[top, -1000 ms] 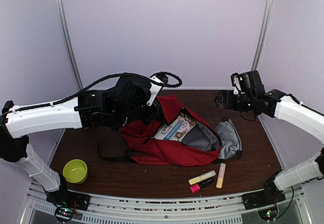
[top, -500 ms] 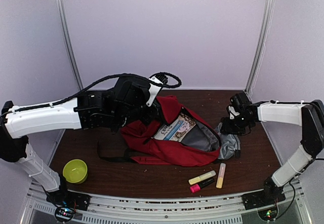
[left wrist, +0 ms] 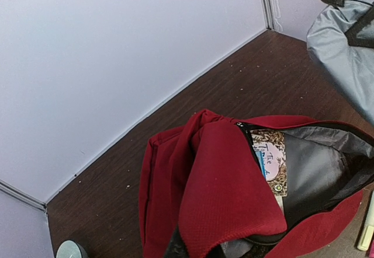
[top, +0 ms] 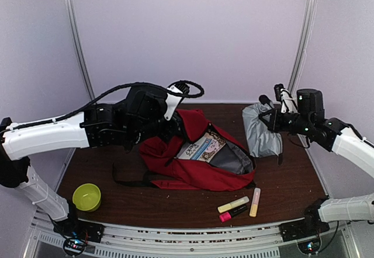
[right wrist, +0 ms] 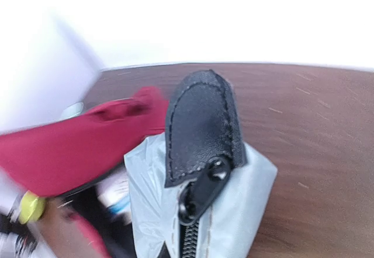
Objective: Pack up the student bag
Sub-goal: Pick up the pencil case from the center of the board, then place the pencil case in the largest pocket of the bag.
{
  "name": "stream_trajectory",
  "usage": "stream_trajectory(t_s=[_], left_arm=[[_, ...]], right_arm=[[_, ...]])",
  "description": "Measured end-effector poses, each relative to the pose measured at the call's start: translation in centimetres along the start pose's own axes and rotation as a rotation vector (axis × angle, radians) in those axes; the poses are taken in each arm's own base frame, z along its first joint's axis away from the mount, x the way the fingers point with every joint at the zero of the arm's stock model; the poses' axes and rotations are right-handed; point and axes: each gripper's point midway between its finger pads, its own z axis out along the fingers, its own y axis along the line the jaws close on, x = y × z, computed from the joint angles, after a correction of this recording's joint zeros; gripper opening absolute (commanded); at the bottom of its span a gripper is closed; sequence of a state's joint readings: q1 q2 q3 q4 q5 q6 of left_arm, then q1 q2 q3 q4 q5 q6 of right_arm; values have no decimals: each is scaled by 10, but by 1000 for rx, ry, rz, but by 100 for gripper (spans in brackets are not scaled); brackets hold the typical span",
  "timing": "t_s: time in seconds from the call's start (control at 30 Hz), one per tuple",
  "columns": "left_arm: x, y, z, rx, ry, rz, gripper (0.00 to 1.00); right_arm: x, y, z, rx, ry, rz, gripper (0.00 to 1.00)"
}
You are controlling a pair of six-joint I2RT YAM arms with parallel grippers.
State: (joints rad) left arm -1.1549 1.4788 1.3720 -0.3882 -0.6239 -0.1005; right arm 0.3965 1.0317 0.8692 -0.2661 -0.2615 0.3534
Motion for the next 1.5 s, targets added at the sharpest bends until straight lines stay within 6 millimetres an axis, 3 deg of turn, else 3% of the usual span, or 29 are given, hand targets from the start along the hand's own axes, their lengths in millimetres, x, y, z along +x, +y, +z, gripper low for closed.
stream_trajectory(t_s=[0.07,0.13,0.2,0.27,0.43,0.6,0.8,0.93,1.13,1.3,1.5], left_arm=[[0,2,1,-1,-1,-5,0],[-1,3,1,3,-4,-9,0],[-2,2,0,9,-8,-11,0],[-3,2,-1,14,-13,-15,0],[-6,-1,-1,34,-24,-24,0],[-7,-4,-1,48,-29,-27,0],[-7,-7,-1,65,-29,-27,0],[-10,-14,3,91,-34,-29,0],[-13,-24,4,149,-42,-33,0],[-11,-28,6,179,-37,-33,0],[-12,-39,9,228,-35,-30,0]], right_arm=[[2,53,-5,-176,7,-99,0],[17,93,-8,-316,47,-188,0],[39,121,-7,-420,108,-242,0],[55,132,1,-475,162,-254,0],[82,133,49,-476,292,-229,0],[92,138,101,-465,393,-221,0],[113,149,128,-526,478,-79,0],[103,159,148,-538,458,69,0],[66,166,192,-470,355,261,0],[46,152,214,-359,228,436,0],[47,137,226,-250,103,585,3]])
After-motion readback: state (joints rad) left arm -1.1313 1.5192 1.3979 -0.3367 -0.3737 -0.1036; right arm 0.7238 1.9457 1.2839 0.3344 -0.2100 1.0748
